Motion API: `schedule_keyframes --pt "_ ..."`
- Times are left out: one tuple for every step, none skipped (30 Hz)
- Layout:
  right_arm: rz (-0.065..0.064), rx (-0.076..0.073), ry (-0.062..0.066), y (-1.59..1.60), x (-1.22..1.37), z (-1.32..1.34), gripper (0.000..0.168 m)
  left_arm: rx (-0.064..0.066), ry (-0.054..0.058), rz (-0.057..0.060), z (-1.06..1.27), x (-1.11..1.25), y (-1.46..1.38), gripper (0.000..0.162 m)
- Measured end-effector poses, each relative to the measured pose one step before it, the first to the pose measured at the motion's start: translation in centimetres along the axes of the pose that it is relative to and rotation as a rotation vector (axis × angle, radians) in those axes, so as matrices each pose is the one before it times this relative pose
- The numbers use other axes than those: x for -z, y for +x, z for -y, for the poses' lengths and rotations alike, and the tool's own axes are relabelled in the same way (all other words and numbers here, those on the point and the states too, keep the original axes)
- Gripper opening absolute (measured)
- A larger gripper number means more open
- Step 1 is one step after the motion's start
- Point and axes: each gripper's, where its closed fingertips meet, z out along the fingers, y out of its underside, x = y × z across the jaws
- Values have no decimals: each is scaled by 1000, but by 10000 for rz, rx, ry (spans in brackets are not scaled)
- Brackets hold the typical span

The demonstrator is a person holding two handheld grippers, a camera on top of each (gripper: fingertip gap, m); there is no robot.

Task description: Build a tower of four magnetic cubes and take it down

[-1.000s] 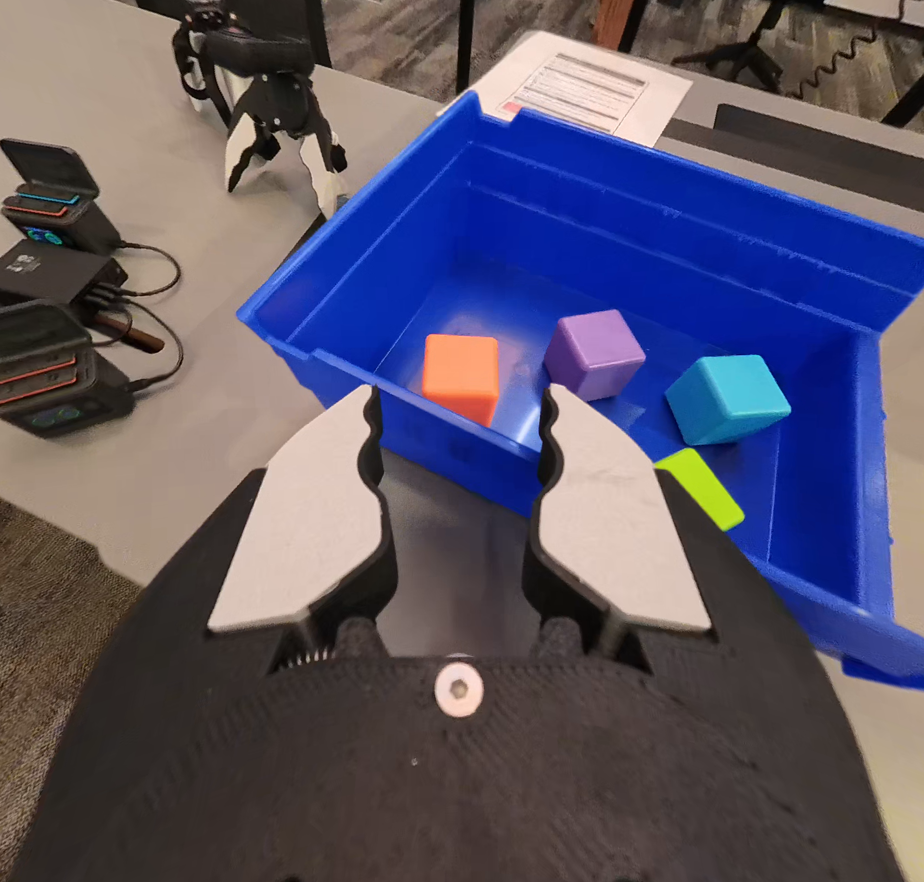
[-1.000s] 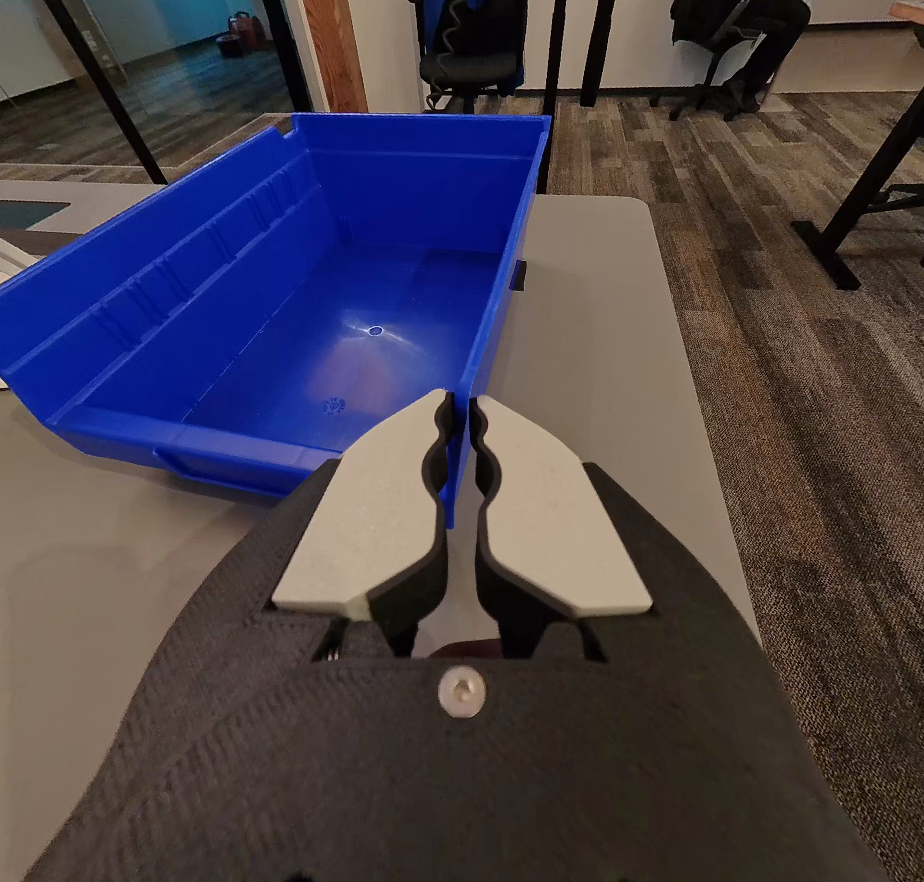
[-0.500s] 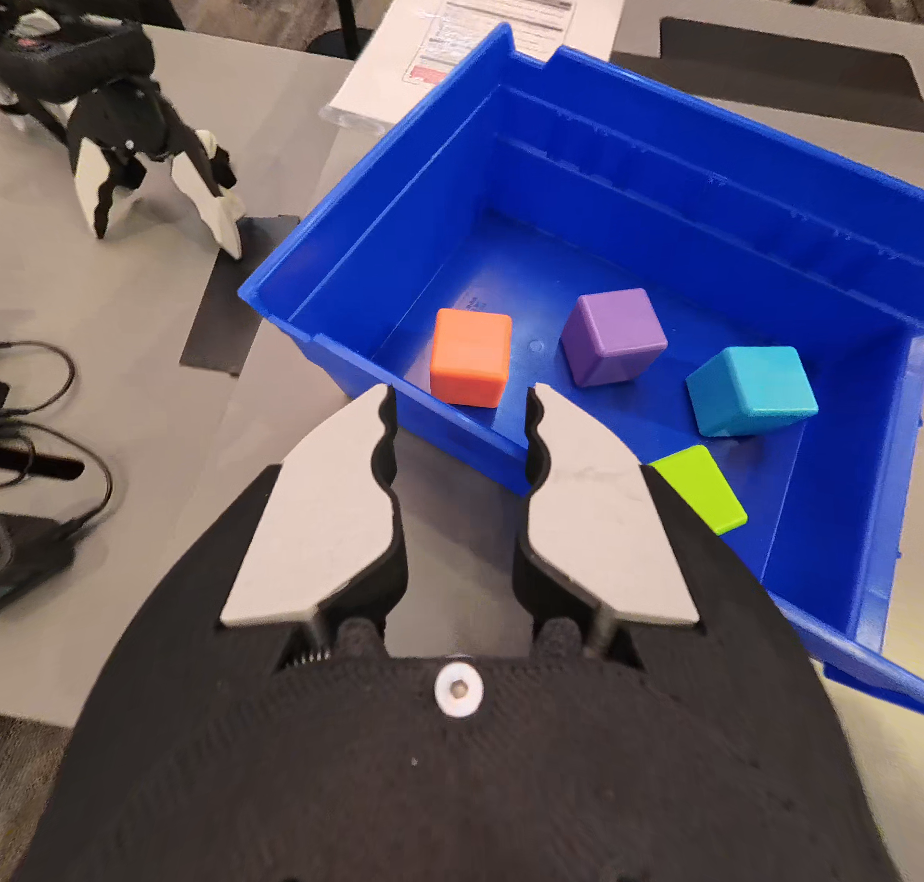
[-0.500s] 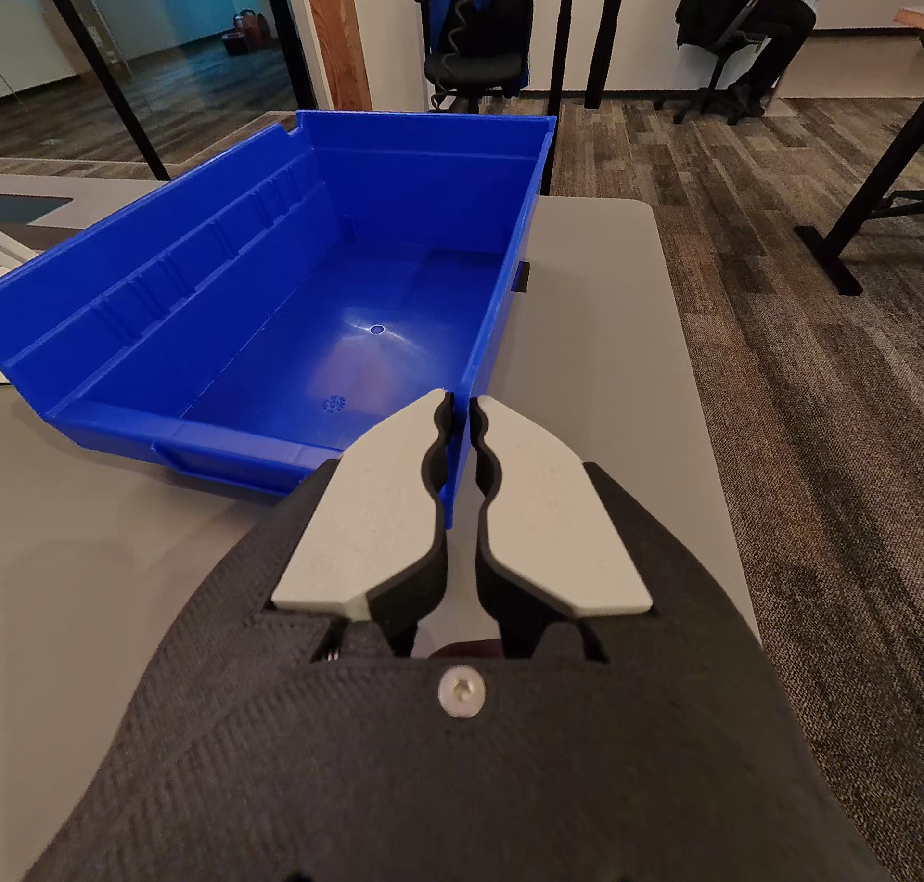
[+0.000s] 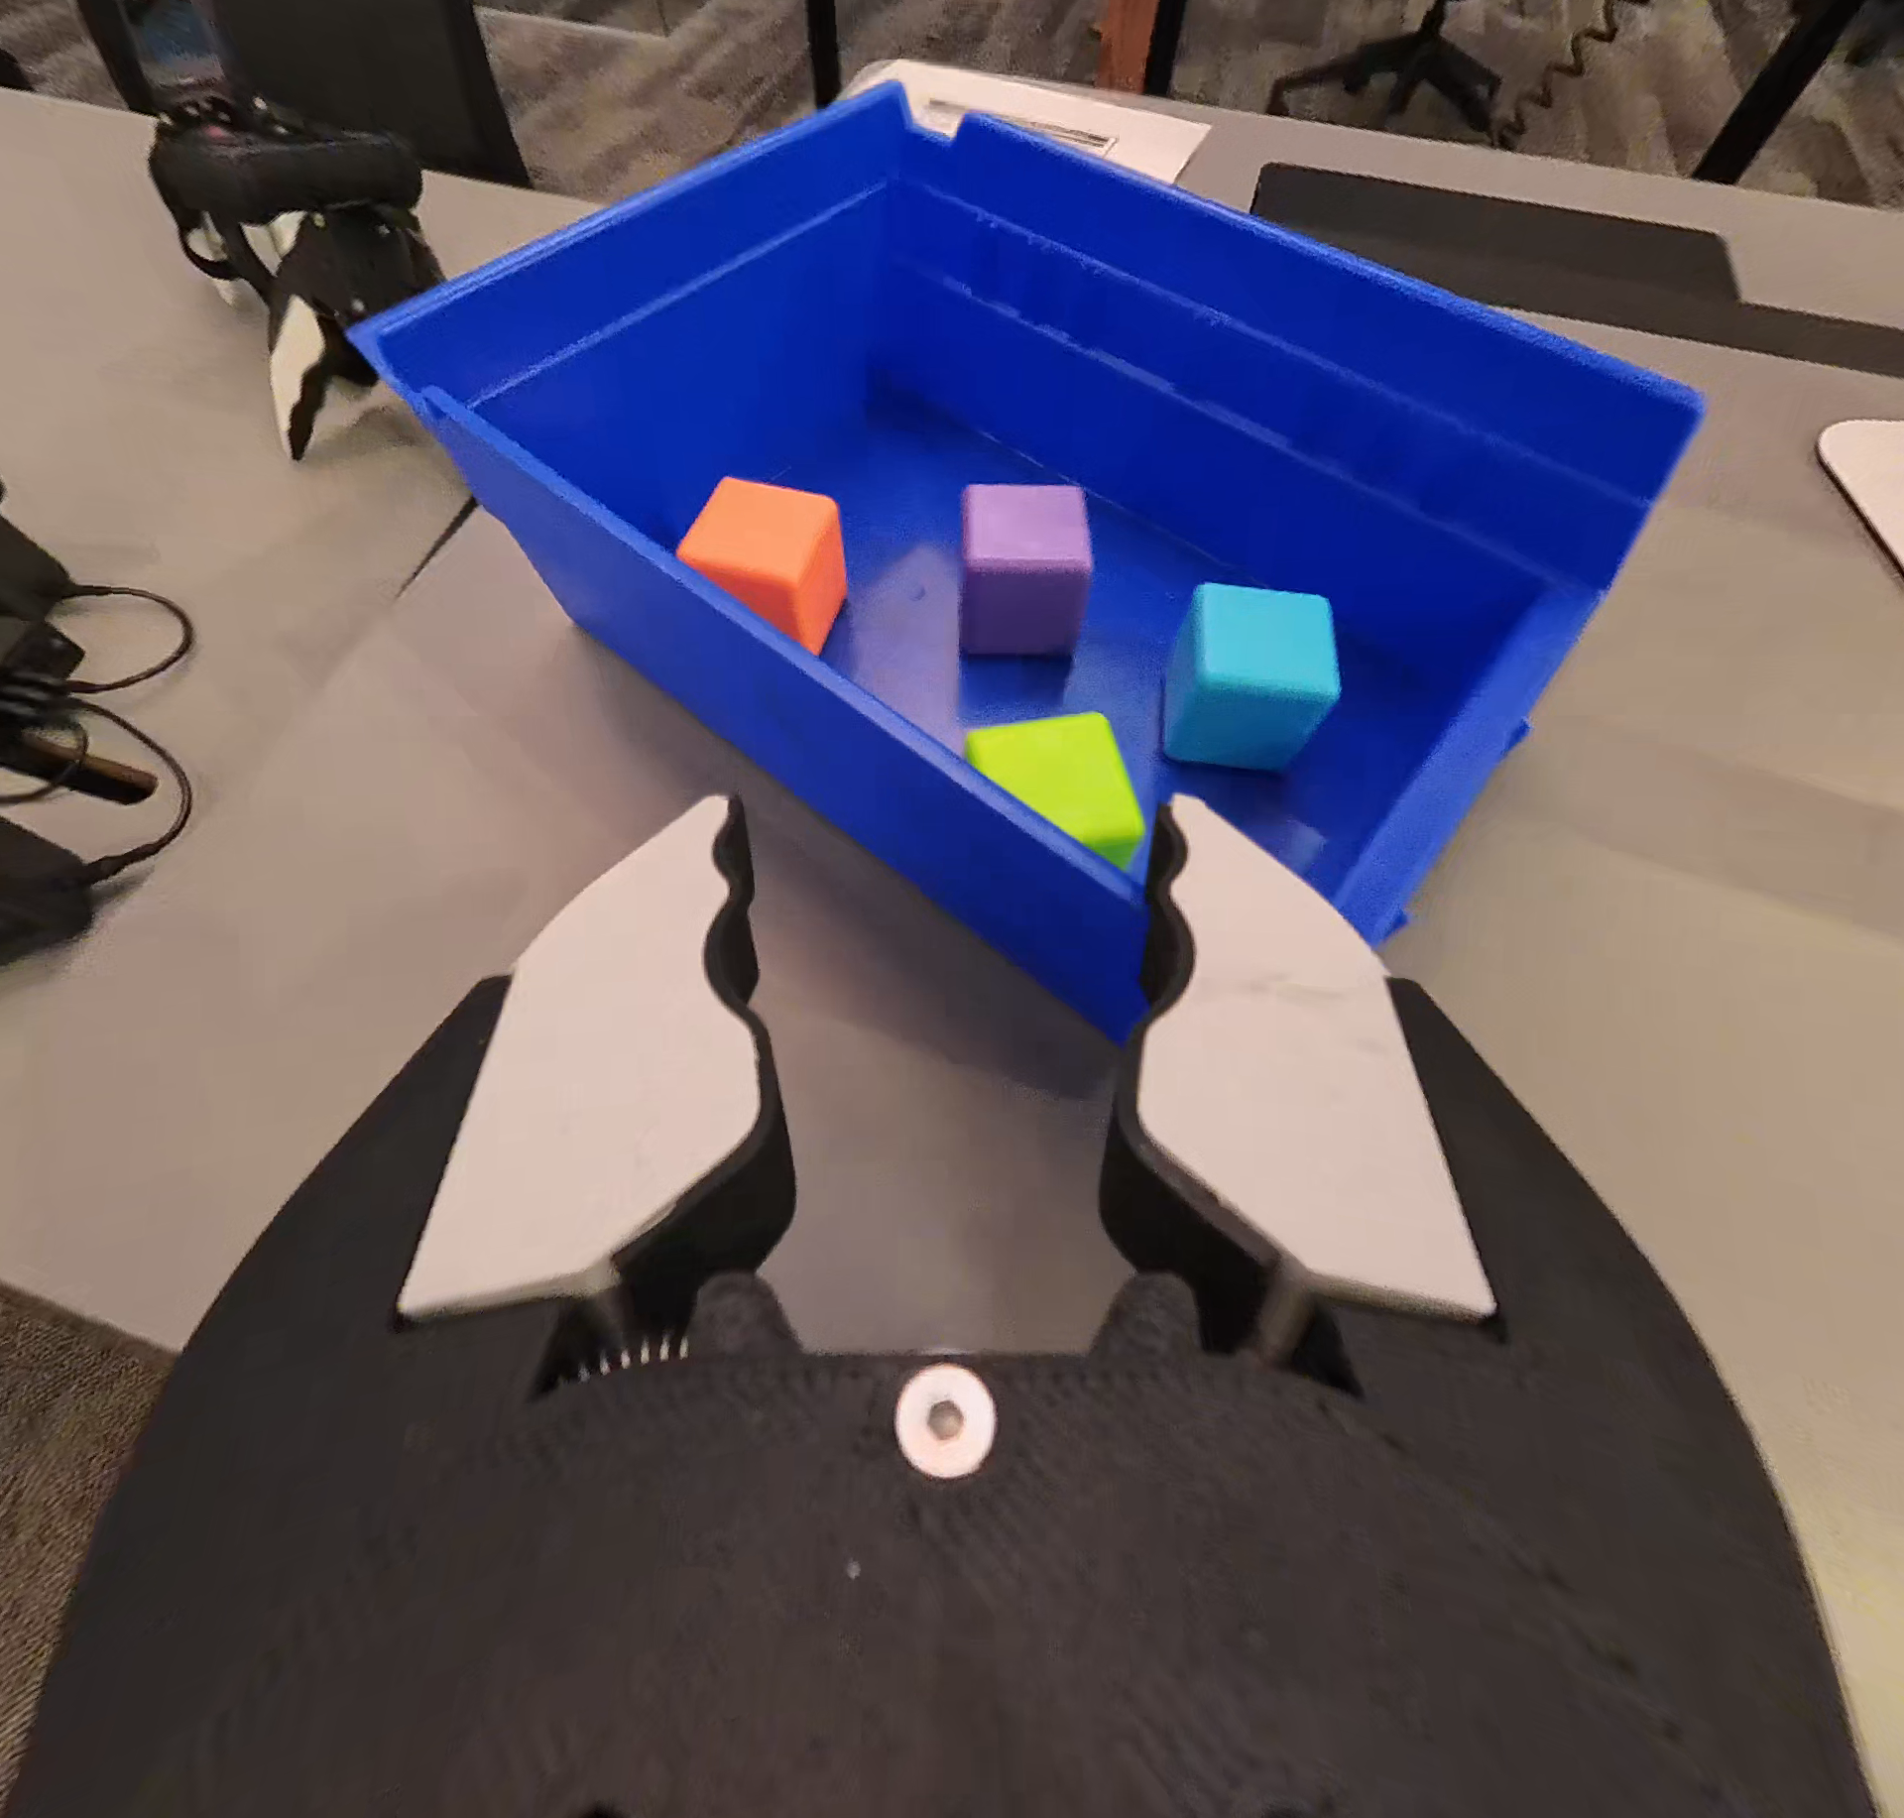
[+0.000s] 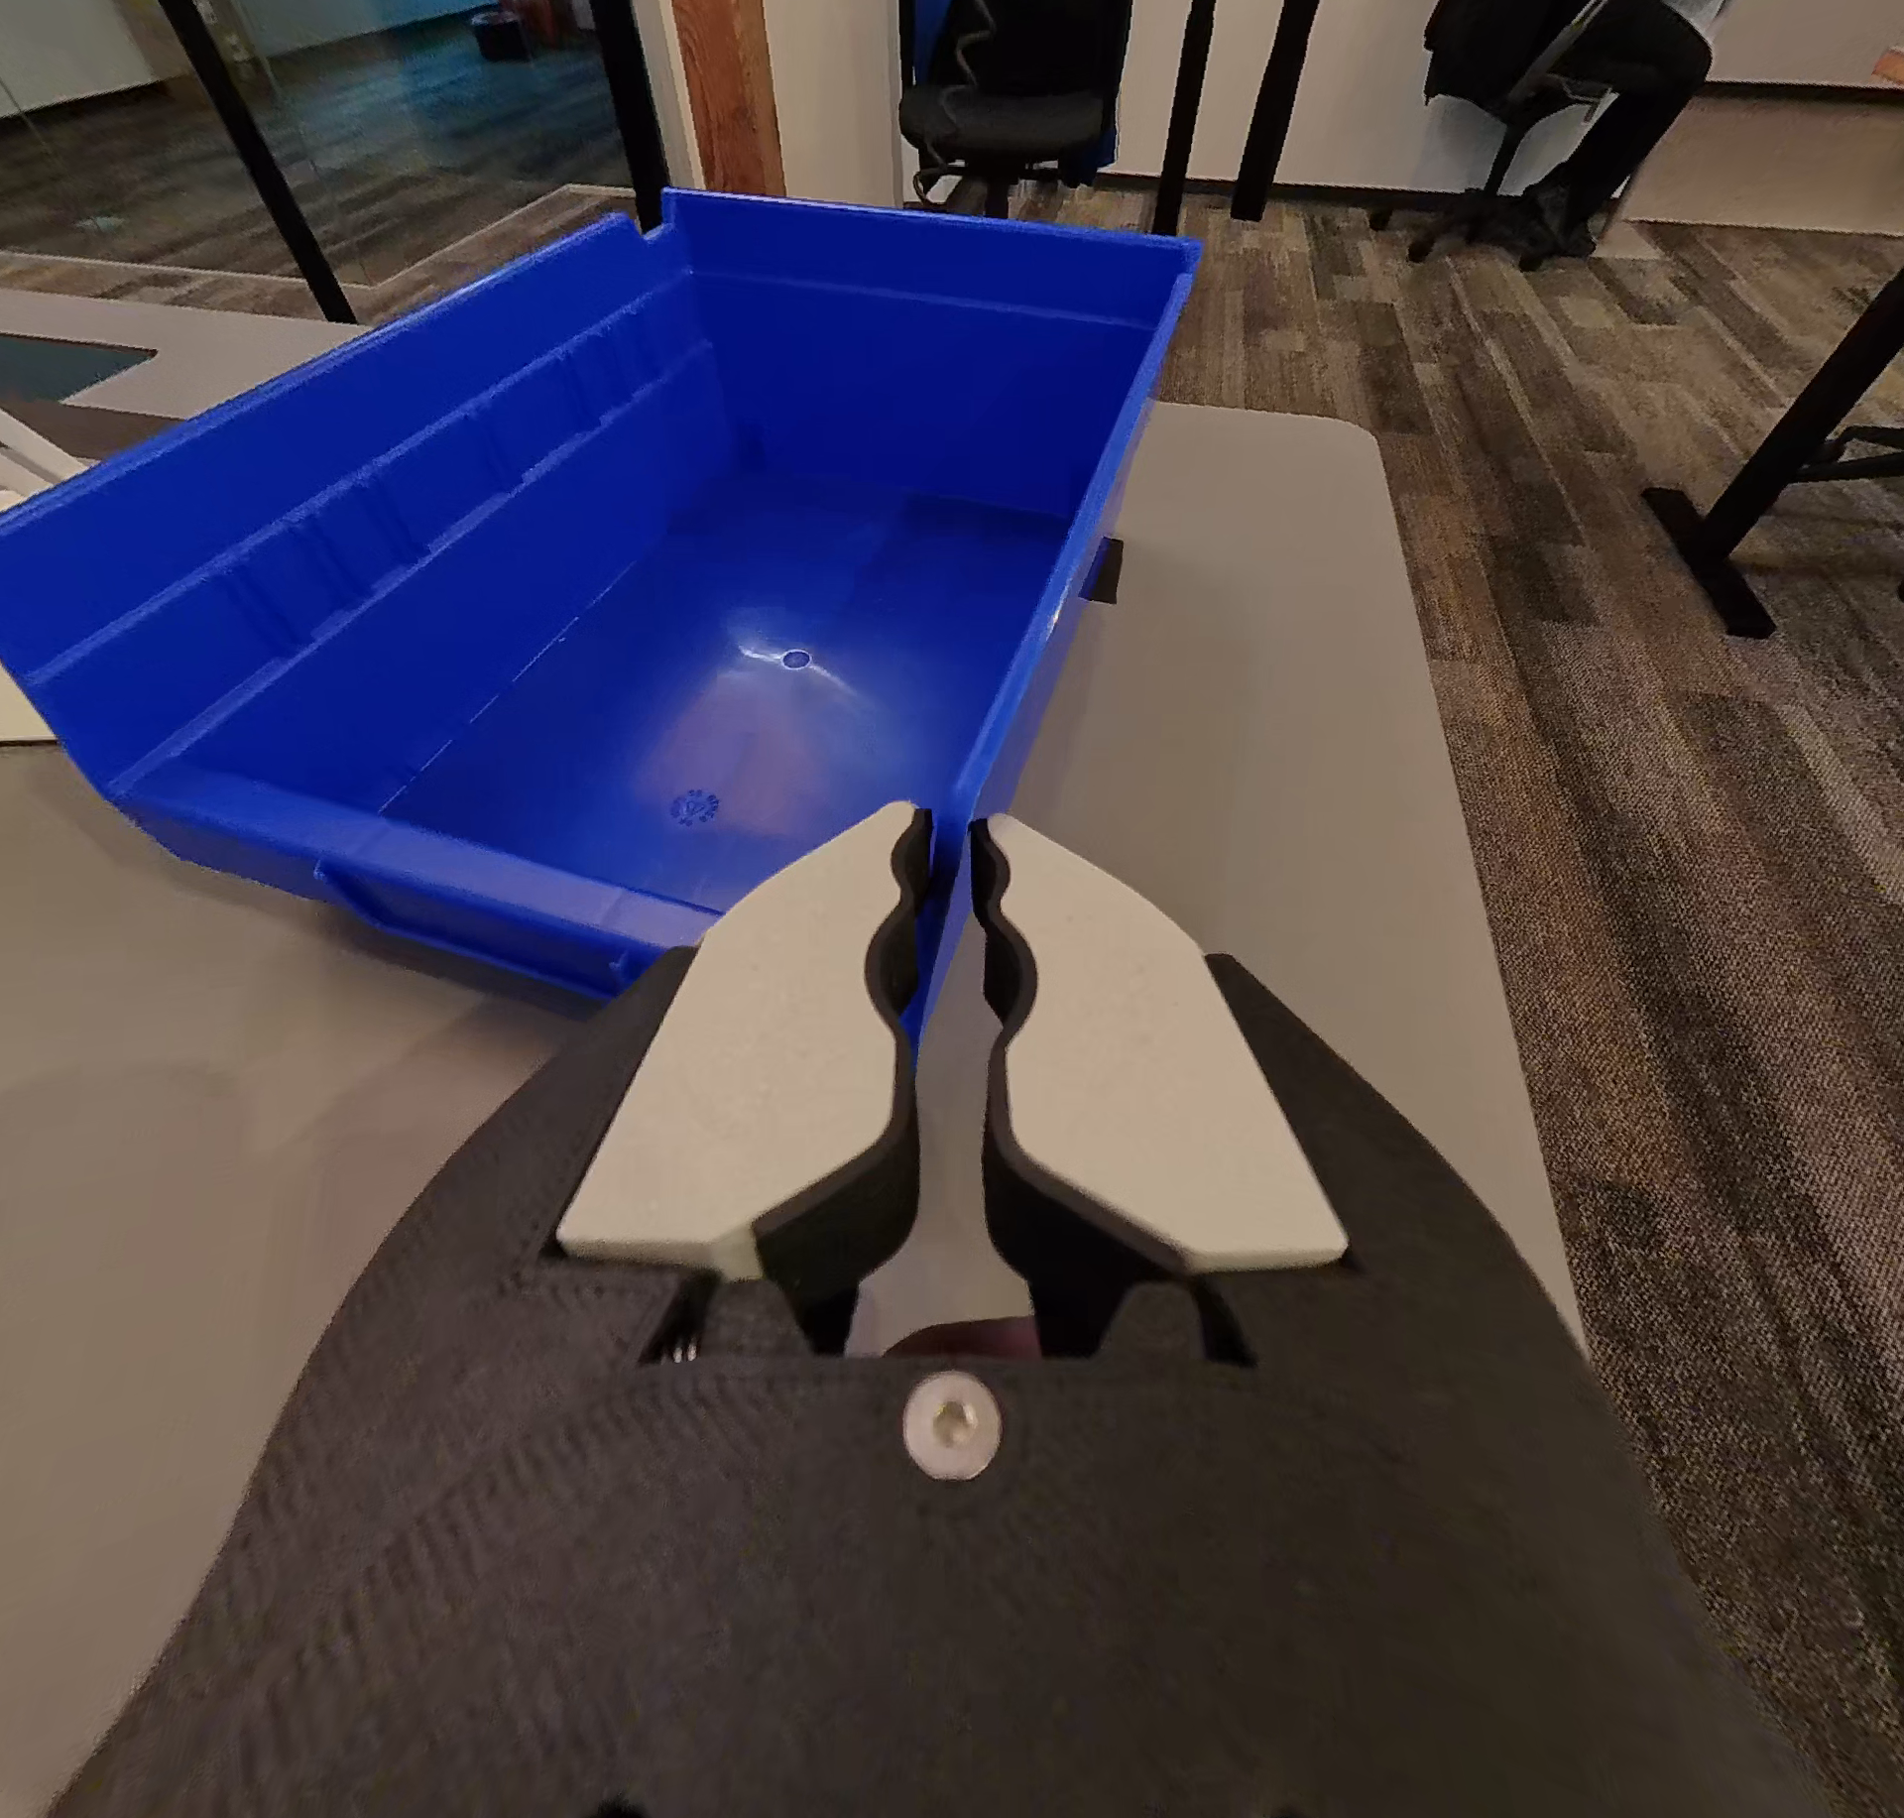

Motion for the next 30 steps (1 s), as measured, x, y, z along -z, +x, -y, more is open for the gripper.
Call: schedule_keyframes --pt "42 54 -18 -169 -36 5 7 61 126 55 -398 454 619 72" --pt "60 57 -20 -187 -50 19 8 111 69 11 -462 305 604 72" --pt "56 54 -13 -194 -60 20 8 174 217 129 -237 210 397 67" --pt "47 43 -6 -178 -65 29 8 59 266 109 -14 169 298 62" --pt "50 38 -5 -168 -57 17 8 -100 123 14 29 88 284 59" --pt "43 30 -6 -170 -26 17 9 -64 -7 18 19 44 197 58" --pt "25 21 0 -128 -10 6 9 39 -114 -328 -77 66 676 69" --pt "18 19 4 -123 6 5 9 84 -3 -253 1 142 617 70" --pt "19 15 5 -107 -1 8 9 -39 102 -50 65 180 298 71" --pt "25 11 3 -103 -16 11 9 -132 31 129 -91 67 0 71" --pt "21 14 -1 -94 -20 19 9 -117 -90 109 -338 -144 -17 71" --pt "12 16 -2 -68 -30 10 10 12 -154 0 -452 -281 101 71" --pt "8 18 -2 -45 -17 5 10 143 -106 -102 -393 -337 237 71" --pt "6 15 -2 -35 -15 4 10 92 -91 -88 -335 -362 242 69" --pt "0 8 0 -14 -4 2 10 -58 -142 32 -371 -419 98 67" --pt "-5 2 3 -4 5 2 10 -161 -127 129 -313 -425 -44 61" --pt "-2 -2 7 -1 1 -3 10 -171 -54 168 -172 -371 -118 55" --pt "-1 -7 8 3 2 -3 10 -160 29 142 -36 -280 -128 49" --pt "-1 -1 2 1 -2 3 10 -152 120 -47 99 -162 120 46" --pt "-3 16 -6 -2 -5 7 10 -48 73 127 60 -108 -128 45" --pt "-5 25 -8 -2 -6 5 10 -118 25 88 37 -61 -115 43" --pt "-6 22 -8 -4 -6 6 10 -113 -25 37 7 -9 -88 42" --pt "0 23 -8 -11 -6 6 10 -104 -20 107 -3 21 -193 39" --pt "7 25 -4 -28 -14 2 10 -156 -3 180 -32 48 -305 36" --pt "4 21 0 -30 -8 5 10 -175 -5 153 -45 66 -321 33" --pt "3 16 4 -22 -11 -1 10 -112 -1 142 -59 76 -339 30" --pt "2 7 4 -10 1 -6 10 -36 32 60 -64 62 -289 28" --pt "4 3 3 6 -3 -7 10 27 37 -17 -64 66 -220 26" --pt "8 -2 5 -5 8 2 10 29 17 -13 -74 76 -222 24" --pt "6 -5 5 8 0 5 10 -27 10 1 -73 83 -217 23"
